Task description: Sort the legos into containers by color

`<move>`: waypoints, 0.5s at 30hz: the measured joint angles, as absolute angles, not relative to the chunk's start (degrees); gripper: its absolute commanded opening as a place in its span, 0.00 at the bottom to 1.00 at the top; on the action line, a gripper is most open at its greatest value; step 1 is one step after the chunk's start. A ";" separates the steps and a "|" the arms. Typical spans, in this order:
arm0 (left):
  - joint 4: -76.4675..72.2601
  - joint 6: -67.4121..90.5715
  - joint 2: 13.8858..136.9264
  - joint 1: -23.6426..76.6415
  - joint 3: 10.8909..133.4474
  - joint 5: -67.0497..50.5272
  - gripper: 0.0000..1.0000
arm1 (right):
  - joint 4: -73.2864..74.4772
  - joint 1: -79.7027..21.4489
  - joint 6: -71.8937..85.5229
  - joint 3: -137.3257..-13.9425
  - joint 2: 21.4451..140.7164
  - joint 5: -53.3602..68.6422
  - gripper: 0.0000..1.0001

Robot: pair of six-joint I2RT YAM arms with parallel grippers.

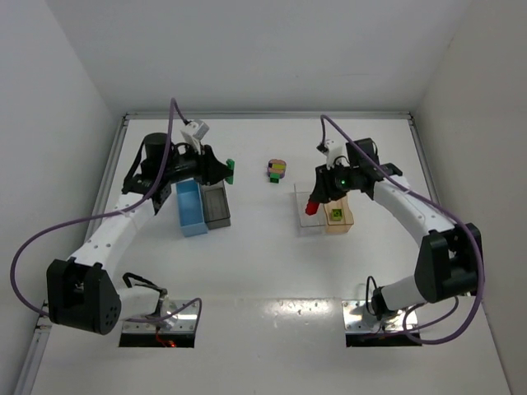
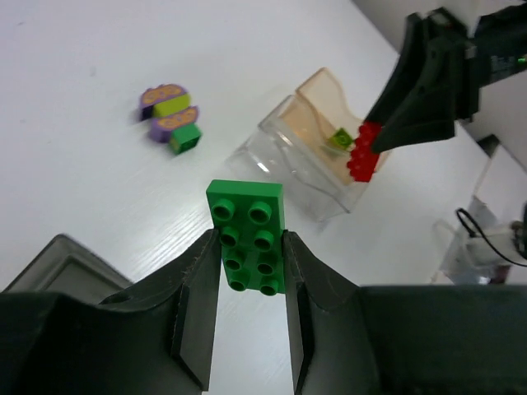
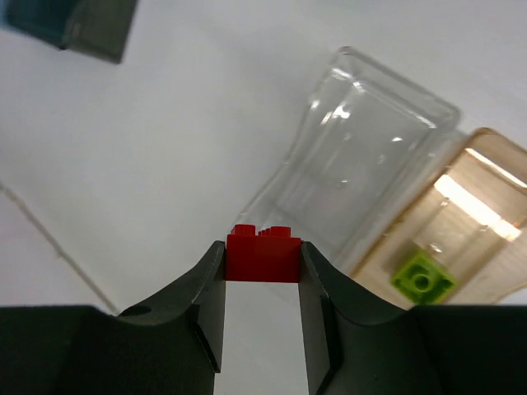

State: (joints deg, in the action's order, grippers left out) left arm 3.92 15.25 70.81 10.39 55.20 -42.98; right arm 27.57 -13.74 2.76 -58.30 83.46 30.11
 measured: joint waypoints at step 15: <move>14.39 8.97 70.28 9.91 55.20 -24.08 0.00 | 24.53 -16.67 2.52 -59.29 94.19 15.09 0.51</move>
